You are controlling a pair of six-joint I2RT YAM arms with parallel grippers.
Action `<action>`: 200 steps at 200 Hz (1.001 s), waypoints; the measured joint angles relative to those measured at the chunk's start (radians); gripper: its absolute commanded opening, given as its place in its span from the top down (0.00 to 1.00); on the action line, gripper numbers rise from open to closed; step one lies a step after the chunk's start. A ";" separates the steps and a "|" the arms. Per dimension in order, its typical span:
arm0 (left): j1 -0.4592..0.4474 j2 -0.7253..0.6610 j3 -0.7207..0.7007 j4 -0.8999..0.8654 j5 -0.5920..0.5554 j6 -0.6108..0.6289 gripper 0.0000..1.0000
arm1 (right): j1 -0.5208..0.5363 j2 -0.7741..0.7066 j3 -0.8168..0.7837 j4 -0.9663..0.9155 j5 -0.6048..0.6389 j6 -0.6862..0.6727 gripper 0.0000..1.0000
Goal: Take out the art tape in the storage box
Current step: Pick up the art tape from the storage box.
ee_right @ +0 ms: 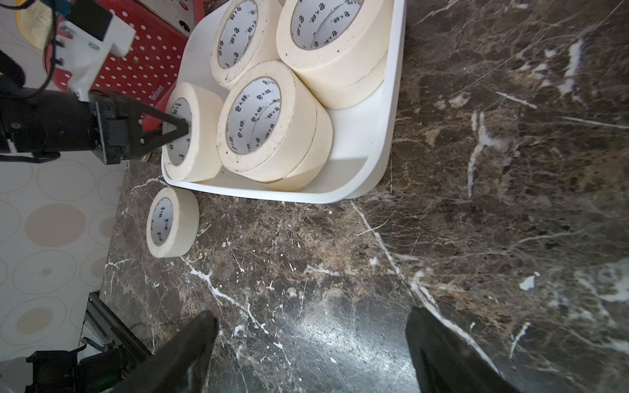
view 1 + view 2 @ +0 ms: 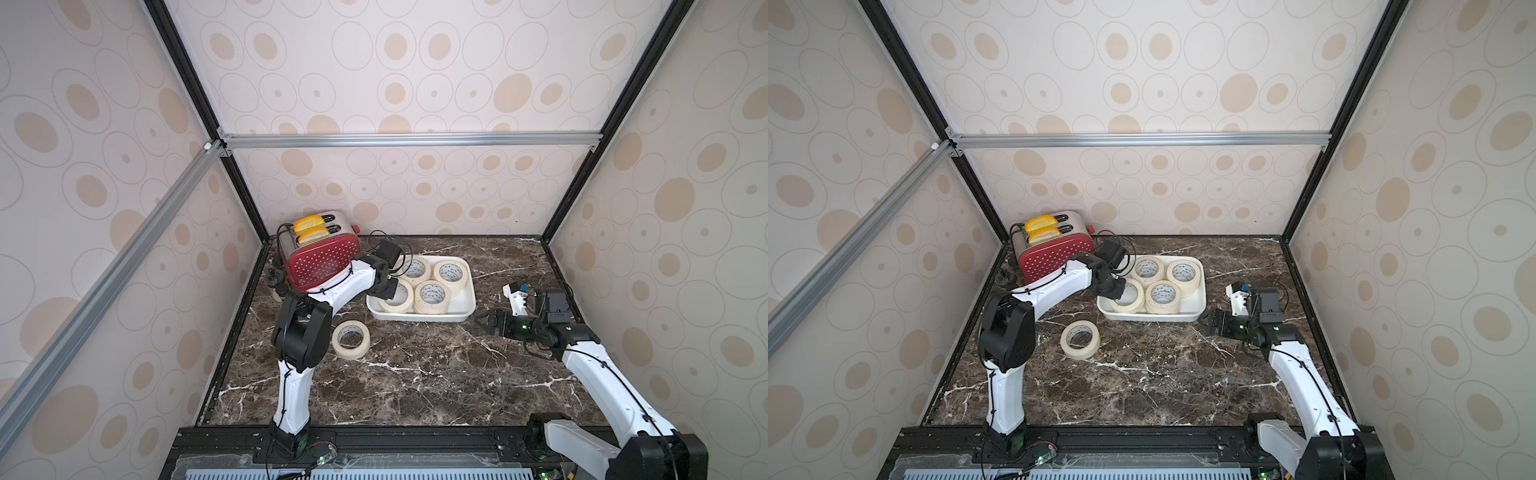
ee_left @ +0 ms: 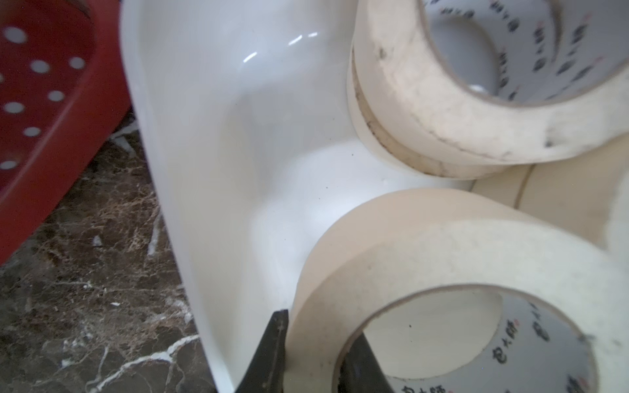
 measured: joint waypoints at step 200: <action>-0.101 -0.639 -0.613 0.117 0.008 -0.130 1.00 | 0.000 -0.027 0.006 0.016 -0.055 0.004 0.09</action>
